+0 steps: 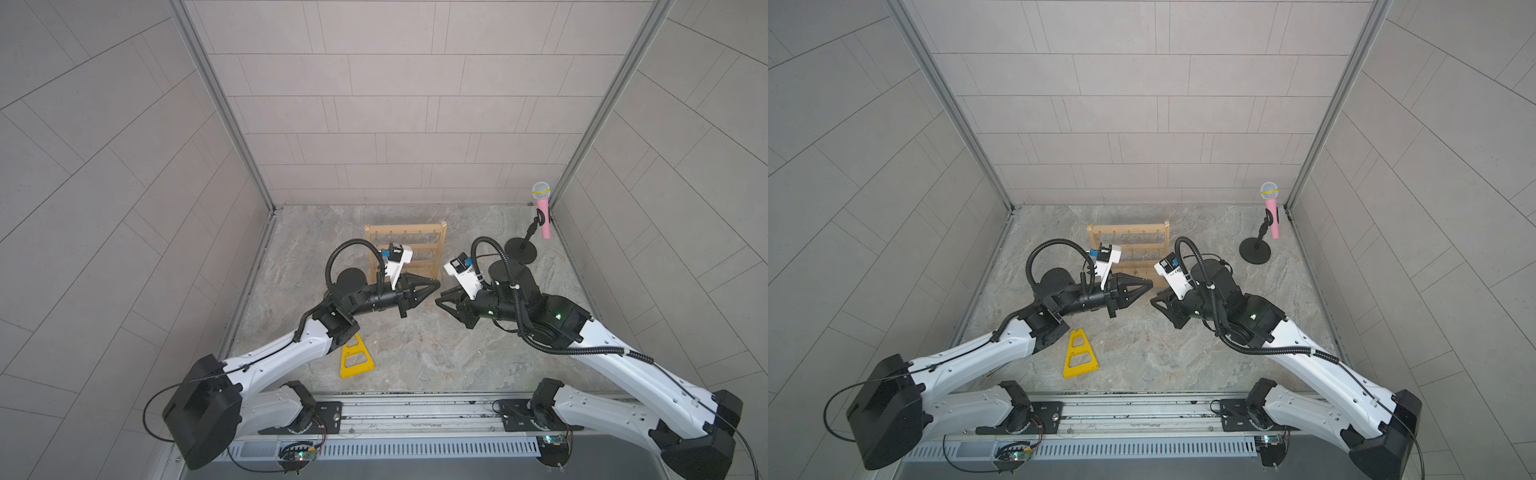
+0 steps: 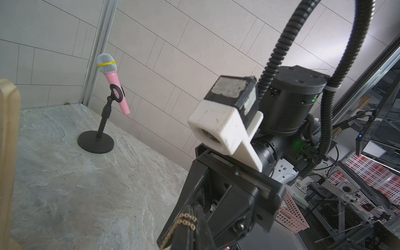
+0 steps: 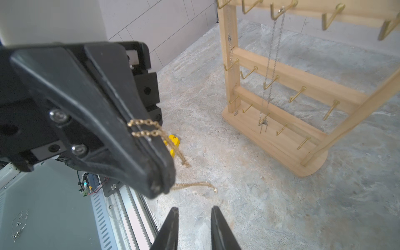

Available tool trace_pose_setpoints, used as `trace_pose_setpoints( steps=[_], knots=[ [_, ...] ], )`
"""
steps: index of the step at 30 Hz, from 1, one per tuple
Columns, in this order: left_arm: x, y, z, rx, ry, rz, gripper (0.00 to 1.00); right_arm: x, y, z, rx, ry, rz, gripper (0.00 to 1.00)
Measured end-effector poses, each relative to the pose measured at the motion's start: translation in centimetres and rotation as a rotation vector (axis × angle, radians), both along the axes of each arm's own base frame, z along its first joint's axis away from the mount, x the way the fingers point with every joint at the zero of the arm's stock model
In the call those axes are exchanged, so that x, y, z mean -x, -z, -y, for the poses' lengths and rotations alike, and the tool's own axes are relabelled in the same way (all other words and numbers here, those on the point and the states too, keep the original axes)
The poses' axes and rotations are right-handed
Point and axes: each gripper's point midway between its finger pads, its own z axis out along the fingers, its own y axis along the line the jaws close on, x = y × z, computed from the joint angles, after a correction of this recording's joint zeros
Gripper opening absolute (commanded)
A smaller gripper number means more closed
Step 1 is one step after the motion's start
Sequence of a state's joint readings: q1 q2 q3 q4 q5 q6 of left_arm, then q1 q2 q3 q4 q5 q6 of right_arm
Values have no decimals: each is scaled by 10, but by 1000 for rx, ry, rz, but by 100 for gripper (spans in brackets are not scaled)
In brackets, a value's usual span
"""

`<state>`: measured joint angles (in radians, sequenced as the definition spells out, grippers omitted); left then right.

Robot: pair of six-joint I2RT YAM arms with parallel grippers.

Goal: Hang the necklace on the jewelry display stand
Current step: Pick up the necklace from the center of the board.

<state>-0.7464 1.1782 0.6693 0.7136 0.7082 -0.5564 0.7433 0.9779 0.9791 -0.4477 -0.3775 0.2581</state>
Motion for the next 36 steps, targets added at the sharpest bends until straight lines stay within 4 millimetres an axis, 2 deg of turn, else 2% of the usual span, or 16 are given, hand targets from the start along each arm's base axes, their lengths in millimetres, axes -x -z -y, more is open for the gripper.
trace_pose_setpoints(
  steps=[7, 36],
  knots=[
    [0, 4, 0, -13, -1, -6, 2, -4, -5, -4, -19, 0, 20, 25],
    [-3, 3, -2, -15, -22, -2, 2, -13, 2, -2, 12, 22, 26, 22]
  ],
)
